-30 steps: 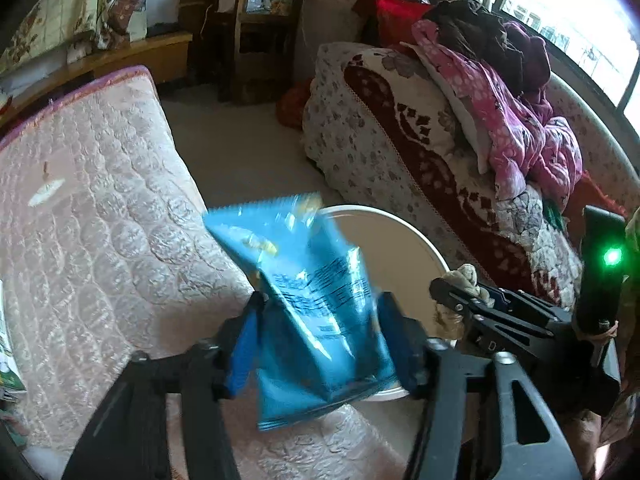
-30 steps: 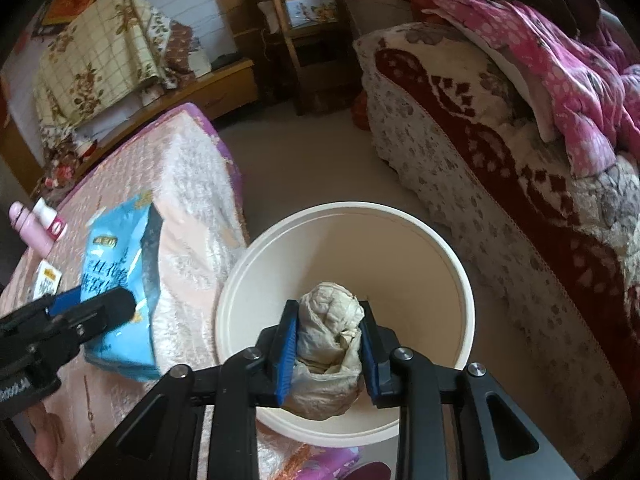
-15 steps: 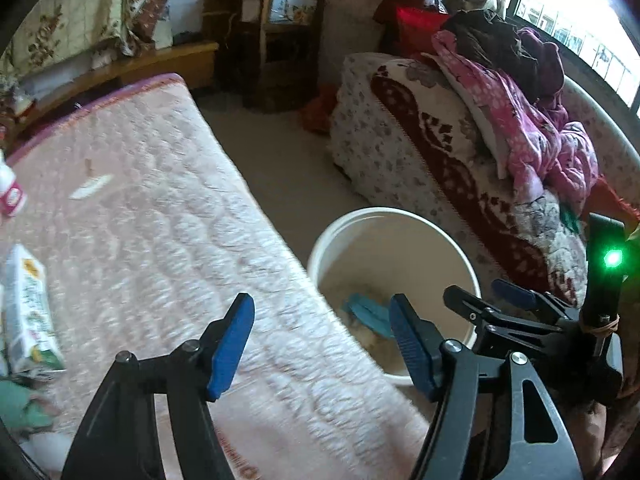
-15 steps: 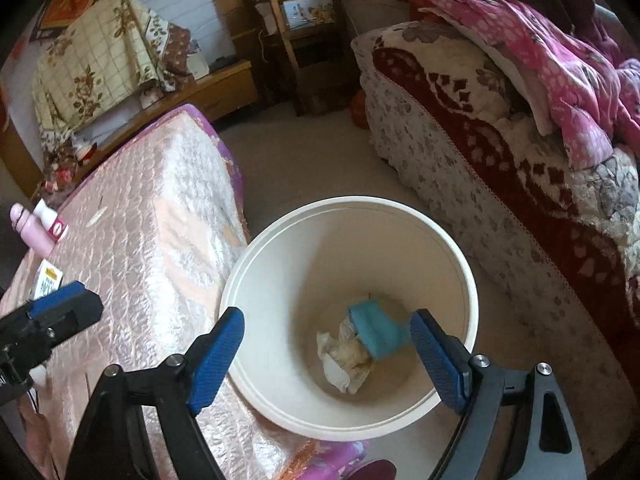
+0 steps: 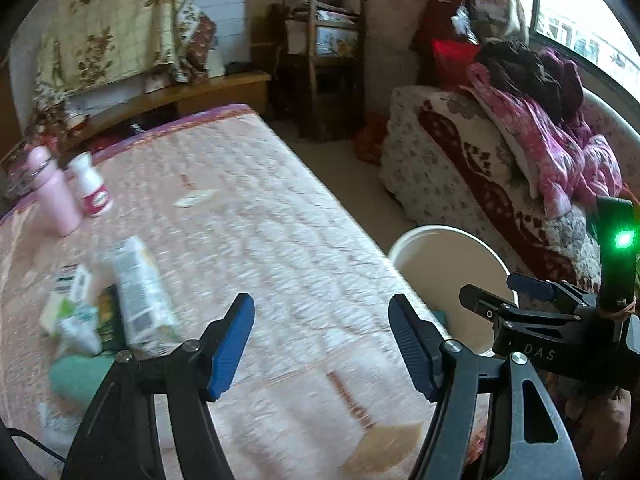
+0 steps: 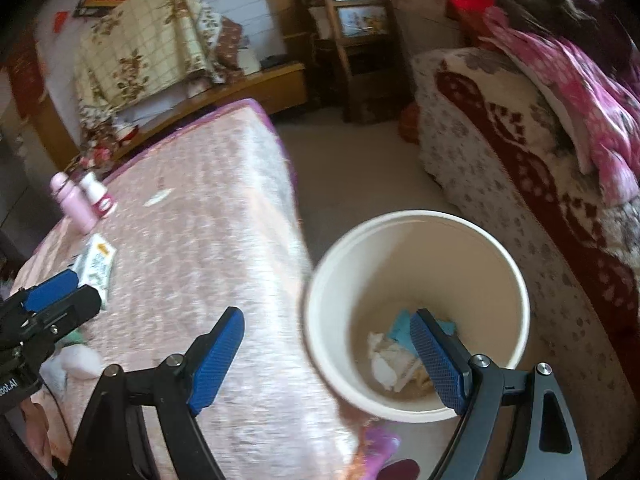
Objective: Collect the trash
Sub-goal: 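Move both tools back to the bed toward the white wrapper packet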
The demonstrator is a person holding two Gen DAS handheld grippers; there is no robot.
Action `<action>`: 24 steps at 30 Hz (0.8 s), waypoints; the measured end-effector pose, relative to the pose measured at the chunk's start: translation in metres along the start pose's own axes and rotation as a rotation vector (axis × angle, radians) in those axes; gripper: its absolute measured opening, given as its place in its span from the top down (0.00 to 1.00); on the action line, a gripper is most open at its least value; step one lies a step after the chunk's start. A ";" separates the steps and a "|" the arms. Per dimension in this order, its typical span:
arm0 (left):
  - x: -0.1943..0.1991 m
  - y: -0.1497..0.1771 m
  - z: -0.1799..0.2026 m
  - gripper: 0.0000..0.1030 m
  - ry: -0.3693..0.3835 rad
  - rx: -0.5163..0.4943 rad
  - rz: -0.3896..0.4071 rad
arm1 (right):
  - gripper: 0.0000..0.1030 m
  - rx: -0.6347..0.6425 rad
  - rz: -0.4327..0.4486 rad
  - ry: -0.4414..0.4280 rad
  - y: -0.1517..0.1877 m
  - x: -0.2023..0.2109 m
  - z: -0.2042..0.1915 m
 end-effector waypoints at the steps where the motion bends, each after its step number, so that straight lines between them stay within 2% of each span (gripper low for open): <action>1: 0.004 0.002 -0.013 0.32 -0.005 0.017 0.000 | 0.15 0.015 -0.004 -0.010 0.000 -0.001 -0.009; 7: 0.018 0.022 -0.074 0.32 -0.060 0.075 -0.030 | 0.15 0.073 -0.037 -0.075 0.004 -0.018 -0.059; 16: 0.034 0.081 -0.171 0.32 -0.164 0.143 -0.115 | 0.15 0.167 -0.109 -0.201 0.017 -0.044 -0.140; 19: 0.027 0.102 -0.192 0.32 -0.166 0.198 -0.147 | 0.15 0.197 -0.141 -0.222 0.025 -0.056 -0.163; 24: 0.018 0.127 -0.199 0.32 -0.103 0.274 -0.167 | 0.15 0.231 -0.189 -0.252 0.038 -0.072 -0.193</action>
Point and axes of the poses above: each gripper's, at about its wrist camera, not at the fingertips, and x roughly against the way its jaws point, z to its right, y to its underside, the point moved 3 cm from there along -x, roughly the way its jaws point, and after that the axes turned 12 degrees about -y, right-handed, at the moved point
